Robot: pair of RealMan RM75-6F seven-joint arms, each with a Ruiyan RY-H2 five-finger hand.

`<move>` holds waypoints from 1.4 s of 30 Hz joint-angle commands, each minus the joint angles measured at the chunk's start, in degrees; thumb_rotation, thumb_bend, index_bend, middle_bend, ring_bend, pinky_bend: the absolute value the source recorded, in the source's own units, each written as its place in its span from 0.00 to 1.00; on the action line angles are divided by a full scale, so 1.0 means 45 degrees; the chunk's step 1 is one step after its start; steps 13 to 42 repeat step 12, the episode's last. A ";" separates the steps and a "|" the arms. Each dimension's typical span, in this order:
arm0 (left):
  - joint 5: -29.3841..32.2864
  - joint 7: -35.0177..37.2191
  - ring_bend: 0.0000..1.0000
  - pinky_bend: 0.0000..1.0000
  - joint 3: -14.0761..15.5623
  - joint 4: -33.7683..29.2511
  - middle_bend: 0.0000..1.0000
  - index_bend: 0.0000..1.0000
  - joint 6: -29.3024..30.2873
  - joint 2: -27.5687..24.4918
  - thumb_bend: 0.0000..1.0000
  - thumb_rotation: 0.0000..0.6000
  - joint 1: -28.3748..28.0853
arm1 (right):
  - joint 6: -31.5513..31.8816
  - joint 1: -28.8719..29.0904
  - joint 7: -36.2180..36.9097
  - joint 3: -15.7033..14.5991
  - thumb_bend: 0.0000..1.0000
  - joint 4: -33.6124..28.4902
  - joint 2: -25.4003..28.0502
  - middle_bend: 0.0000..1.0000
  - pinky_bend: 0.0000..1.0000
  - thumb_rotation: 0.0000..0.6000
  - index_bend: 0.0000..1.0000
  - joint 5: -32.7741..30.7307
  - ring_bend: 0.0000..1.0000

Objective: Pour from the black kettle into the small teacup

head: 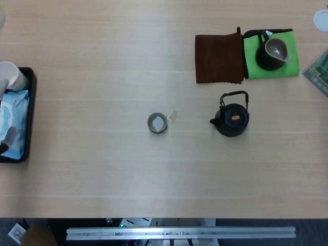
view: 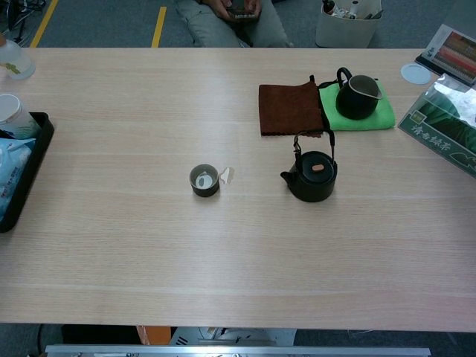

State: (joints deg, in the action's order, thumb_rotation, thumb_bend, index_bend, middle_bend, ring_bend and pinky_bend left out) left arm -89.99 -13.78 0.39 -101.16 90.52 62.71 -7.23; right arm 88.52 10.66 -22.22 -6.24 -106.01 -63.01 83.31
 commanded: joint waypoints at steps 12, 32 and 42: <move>-0.0317 -0.0303 0.00 0.04 0.0256 -0.0403 0.05 0.00 0.0208 -0.0227 0.30 1.00 0.0597 | 0.0774 -0.1206 0.0332 0.0026 0.04 0.0033 0.0287 0.15 0.00 1.00 0.10 0.0966 0.00; -0.0317 -0.0303 0.00 0.04 0.0256 -0.0403 0.05 0.00 0.0208 -0.0227 0.30 1.00 0.0597 | 0.0774 -0.1206 0.0332 0.0026 0.04 0.0033 0.0287 0.15 0.00 1.00 0.10 0.0966 0.00; -0.0317 -0.0303 0.00 0.04 0.0256 -0.0403 0.05 0.00 0.0208 -0.0227 0.30 1.00 0.0597 | 0.0774 -0.1206 0.0332 0.0026 0.04 0.0033 0.0287 0.15 0.00 1.00 0.10 0.0966 0.00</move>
